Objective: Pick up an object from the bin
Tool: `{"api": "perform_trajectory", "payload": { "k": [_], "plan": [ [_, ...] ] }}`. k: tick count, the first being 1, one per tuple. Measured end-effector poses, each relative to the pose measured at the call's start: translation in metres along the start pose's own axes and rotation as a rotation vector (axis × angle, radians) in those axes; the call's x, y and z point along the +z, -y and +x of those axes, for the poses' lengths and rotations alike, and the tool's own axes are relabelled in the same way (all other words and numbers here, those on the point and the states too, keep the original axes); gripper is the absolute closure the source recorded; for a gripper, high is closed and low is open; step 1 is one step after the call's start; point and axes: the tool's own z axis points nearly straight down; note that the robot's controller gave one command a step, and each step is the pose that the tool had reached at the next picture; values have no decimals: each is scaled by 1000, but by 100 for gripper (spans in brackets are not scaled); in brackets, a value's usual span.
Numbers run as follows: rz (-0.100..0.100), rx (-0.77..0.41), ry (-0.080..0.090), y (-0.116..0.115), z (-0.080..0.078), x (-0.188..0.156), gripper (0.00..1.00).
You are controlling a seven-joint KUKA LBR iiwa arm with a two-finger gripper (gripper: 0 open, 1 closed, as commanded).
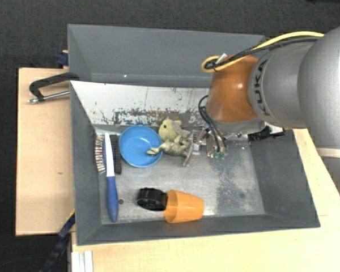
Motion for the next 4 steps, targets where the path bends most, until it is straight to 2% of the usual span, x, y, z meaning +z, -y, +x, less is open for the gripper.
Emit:
{"api": "perform_trajectory", "payload": {
  "k": [1, 2, 3, 4],
  "plan": [
    [1, 157, -2, -15, 14, 2, 100],
    [0, 175, -2, -15, 12, 2, 100],
    [-6, 258, 12, -11, -9, -134, 100],
    [0, 367, -5, -12, 17, -96, 100]
  ]
}}
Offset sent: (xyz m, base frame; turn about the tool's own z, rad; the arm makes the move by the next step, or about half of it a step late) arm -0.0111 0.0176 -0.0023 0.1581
